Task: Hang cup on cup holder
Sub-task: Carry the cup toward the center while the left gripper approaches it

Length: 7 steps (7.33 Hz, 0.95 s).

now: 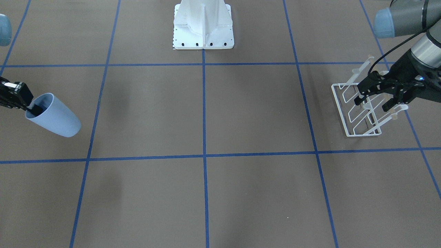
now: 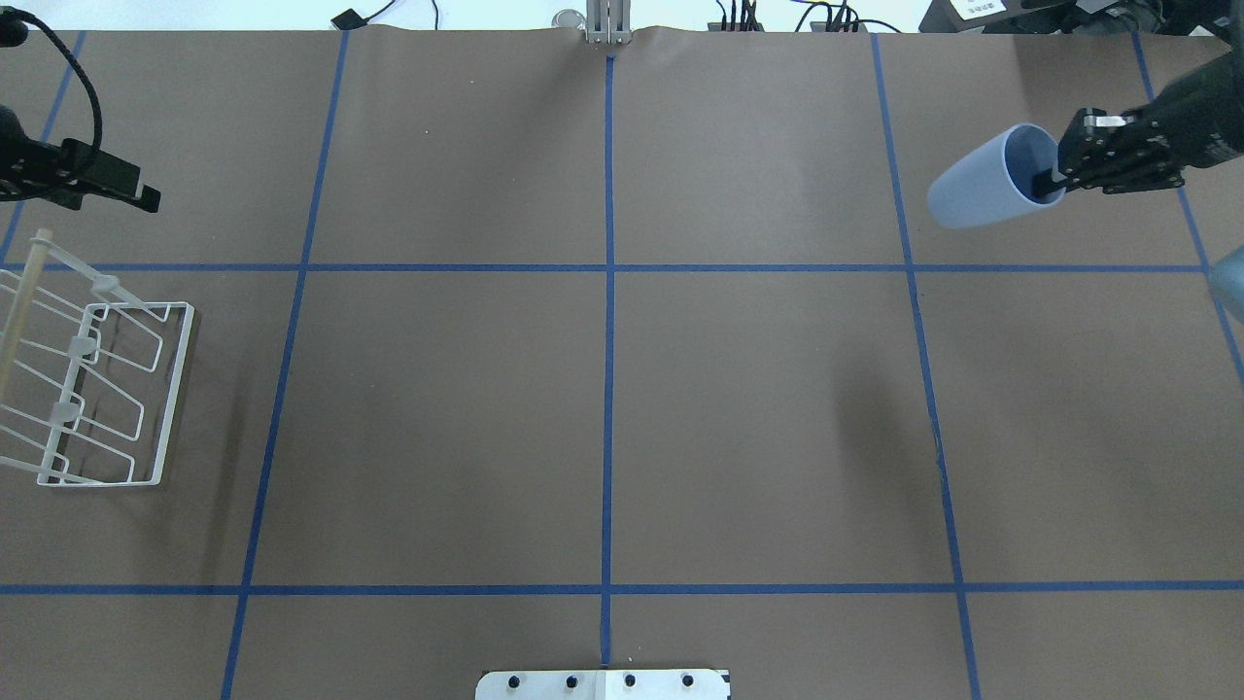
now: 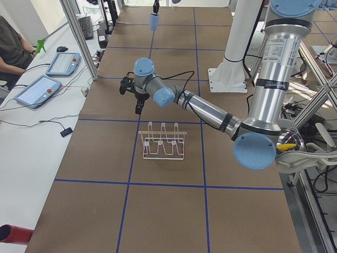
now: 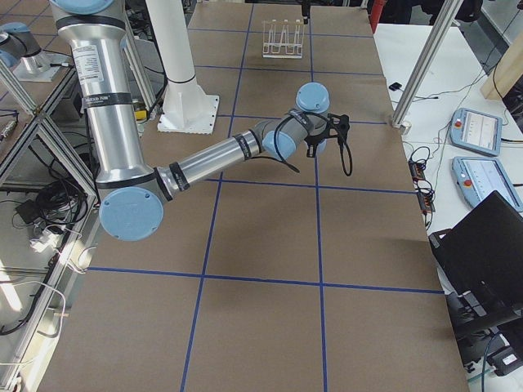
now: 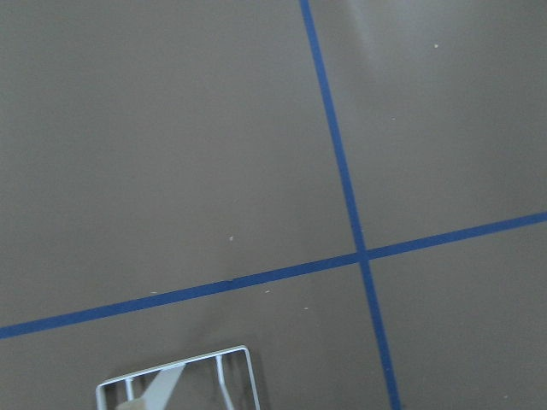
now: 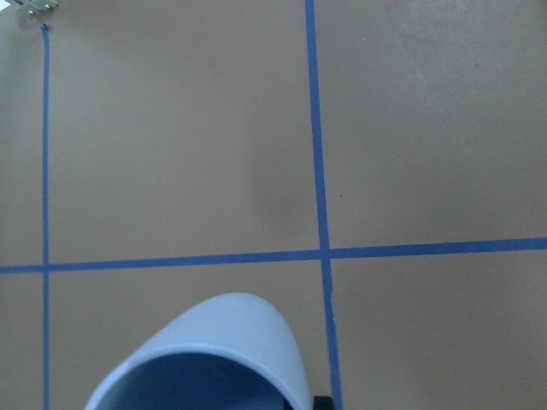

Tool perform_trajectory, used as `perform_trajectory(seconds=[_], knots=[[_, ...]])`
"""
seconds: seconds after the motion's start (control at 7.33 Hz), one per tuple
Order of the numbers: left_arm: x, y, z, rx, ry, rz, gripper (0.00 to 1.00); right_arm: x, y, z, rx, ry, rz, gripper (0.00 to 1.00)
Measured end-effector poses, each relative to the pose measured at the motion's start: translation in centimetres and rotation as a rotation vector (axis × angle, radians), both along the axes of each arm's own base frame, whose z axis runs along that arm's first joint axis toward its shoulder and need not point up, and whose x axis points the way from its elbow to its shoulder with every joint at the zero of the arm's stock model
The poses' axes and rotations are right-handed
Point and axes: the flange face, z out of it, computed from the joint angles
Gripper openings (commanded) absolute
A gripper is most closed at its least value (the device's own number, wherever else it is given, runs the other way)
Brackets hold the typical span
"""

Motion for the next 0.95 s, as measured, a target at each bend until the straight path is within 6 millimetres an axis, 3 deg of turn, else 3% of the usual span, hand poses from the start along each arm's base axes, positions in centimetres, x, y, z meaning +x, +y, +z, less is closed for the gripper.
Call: perform_trajectory(seconds=[0.14, 0.41, 0.55, 0.95], knots=[[2.1, 0.3, -1.7, -0.017, 0.051, -0.01, 0.98, -2.8, 0.3, -2.3, -0.037, -0.046, 0.042, 0.0], [6.2, 1.1, -5.8, -0.059, 0.159, -0.019, 0.98, -9.1, 3.0, -5.3, -0.091, -0.178, 0.085, 0.0], [7.9, 1.7, -7.3, -0.108, 0.211, -0.027, 0.98, -11.3, 4.4, -6.6, -0.112, -0.245, 0.079, 0.0], [13.6, 3.4, -9.9, -0.252, 0.404, -0.02, 0.98, -14.5, 8.0, -9.5, -0.126, -0.404, 0.006, 0.0]])
